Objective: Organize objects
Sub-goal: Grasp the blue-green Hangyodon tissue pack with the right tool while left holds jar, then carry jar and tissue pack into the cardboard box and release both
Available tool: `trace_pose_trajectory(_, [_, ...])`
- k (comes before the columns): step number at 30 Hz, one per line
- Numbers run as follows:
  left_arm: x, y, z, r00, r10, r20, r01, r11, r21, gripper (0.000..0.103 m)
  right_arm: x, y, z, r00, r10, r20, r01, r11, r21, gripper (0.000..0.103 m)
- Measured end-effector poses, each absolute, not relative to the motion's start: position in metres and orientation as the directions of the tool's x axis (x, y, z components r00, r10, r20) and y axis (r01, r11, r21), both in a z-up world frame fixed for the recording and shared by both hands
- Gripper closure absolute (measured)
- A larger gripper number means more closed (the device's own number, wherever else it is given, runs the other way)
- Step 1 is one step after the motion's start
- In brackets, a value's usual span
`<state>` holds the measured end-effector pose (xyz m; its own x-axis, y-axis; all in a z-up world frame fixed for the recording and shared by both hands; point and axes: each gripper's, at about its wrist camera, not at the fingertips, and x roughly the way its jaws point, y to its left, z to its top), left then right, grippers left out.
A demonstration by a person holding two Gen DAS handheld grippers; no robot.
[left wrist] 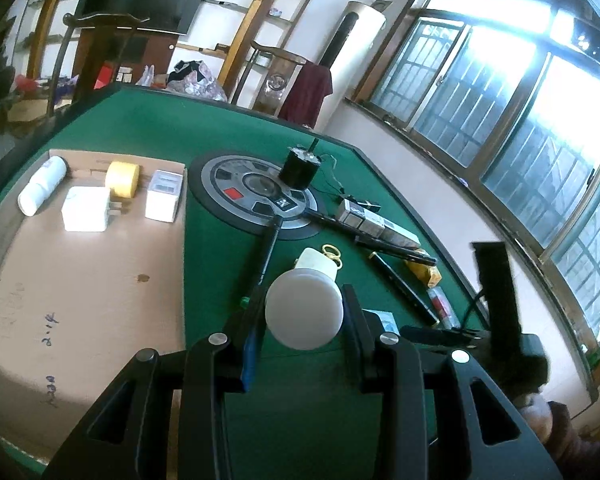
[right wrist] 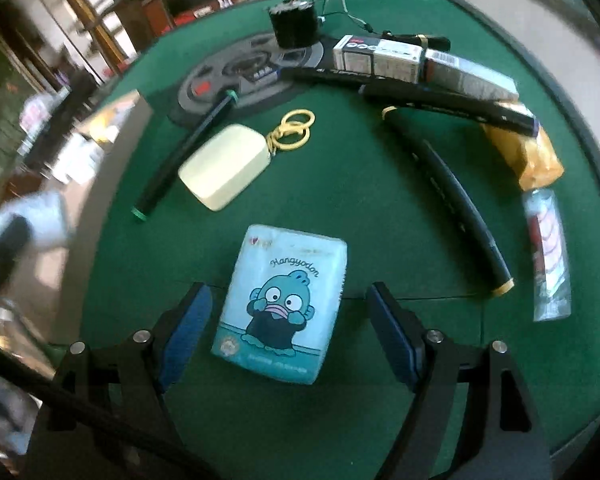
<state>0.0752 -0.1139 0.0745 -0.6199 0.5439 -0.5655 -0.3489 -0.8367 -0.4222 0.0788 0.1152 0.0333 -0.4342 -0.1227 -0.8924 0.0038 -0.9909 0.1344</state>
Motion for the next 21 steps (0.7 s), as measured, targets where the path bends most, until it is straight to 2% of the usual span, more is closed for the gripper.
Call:
trace_pose_trajectory(3, [0.077,-0.123,0.075,-0.627,0.537,-0.564,-0.336,-0.84,-0.426,0.073,0.079,0.107,0.031,-0.459,-0.073,-0.885,0.011,-0.997,0.077,0.027])
trace_pose_trajectory(4, [0.078,-0.126,0.074,-0.631,0.533,-0.564,-0.33,-0.842,-0.426,0.073,0.081,0.106,0.032,-0.471,-0.059,-0.88,0.016,-0.998,0.059,0.04])
trace_pose_trajectory(6, [0.078,-0.136,0.074,-0.636,0.526,-0.565,-0.313,-0.845,-0.433,0.073,0.08,0.104,0.033,-0.472,-0.069,-0.879,0.029,-0.998,0.063,0.055])
trace_pose_trajectory(10, [0.079,-0.159,0.074,-0.651,0.506,-0.566,-0.275,-0.852,-0.445,0.073,0.082,0.109,0.038,-0.465,-0.163,-0.87,0.036,-0.986,0.165,0.057])
trace_pose_trajectory(15, [0.076,-0.2,0.083,-0.68,0.451,-0.577,-0.213,-0.876,-0.434,0.073,0.078,0.105,0.06,-0.475,-0.333,-0.815,0.099,-0.94,0.326,0.057])
trace_pose_trajectory(21, [0.051,-0.233,0.091,-0.695,0.317,-0.645,-0.131,-0.938,-0.32,0.073,0.043,0.056,0.09,-0.415,-0.537,-0.735,0.216,-0.842,0.494,0.056])
